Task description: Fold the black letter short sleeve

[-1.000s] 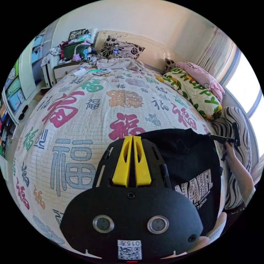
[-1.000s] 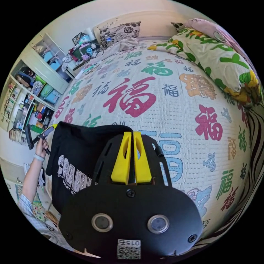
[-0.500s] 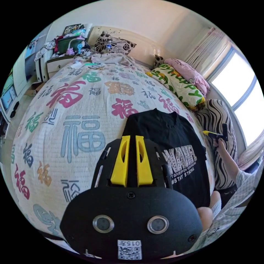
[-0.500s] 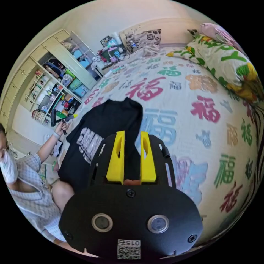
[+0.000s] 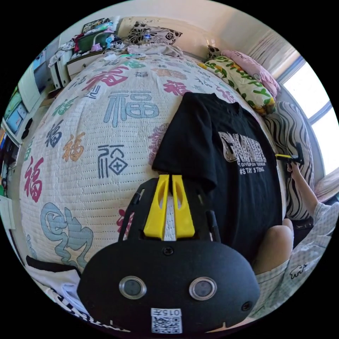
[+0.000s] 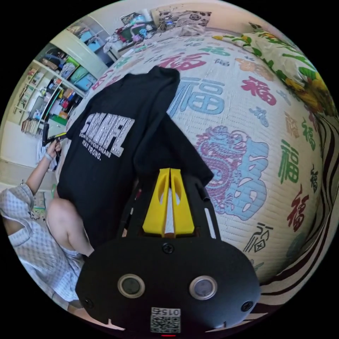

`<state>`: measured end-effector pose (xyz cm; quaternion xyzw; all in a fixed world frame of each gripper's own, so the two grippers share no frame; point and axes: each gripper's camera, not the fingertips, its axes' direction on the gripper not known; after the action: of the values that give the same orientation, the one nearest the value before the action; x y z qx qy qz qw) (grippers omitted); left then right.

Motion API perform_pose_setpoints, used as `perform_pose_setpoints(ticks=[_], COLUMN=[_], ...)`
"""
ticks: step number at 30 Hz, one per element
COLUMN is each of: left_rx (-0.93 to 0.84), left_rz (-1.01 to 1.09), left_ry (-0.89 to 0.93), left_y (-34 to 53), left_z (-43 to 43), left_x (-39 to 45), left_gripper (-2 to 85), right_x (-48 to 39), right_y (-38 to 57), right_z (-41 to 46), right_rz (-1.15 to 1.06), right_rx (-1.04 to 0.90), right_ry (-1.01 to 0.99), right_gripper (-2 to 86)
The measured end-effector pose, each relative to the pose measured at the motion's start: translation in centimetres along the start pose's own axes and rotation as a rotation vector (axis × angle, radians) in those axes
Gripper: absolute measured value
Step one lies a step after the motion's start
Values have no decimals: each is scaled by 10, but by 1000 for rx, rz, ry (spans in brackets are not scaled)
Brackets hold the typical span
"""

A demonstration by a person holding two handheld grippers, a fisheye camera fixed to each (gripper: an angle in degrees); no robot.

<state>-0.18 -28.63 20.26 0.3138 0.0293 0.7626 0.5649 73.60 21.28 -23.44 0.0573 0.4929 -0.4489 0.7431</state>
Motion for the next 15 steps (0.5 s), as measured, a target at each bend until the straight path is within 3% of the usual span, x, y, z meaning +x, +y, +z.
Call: perform_pose_setpoints(ticks=[4, 6, 10, 12, 15], left_rx=[170, 168, 173, 210, 231], left_rz=[-148, -168, -281, -318, -266], left_ry=[-20, -63, -280, -235, -61], left_y=[-10, -18, -23, -18, -5], left_z=[-34, -33, -19, -21, -23], left_x=[-34, -41, -51, -58, -60], left_gripper=[-2, -5, -5, -1, 37], right_x=[48, 69, 104, 116, 120], right_y=[4, 4, 8, 13, 29], right_z=[-49, -62, -70, -73, -76], right_rz=[192, 273, 463, 501, 438], right_rx=[173, 218, 256, 262, 341], right_ry=[12, 20, 181, 135, -117], right_gripper=[-4, -5, -1, 6, 72])
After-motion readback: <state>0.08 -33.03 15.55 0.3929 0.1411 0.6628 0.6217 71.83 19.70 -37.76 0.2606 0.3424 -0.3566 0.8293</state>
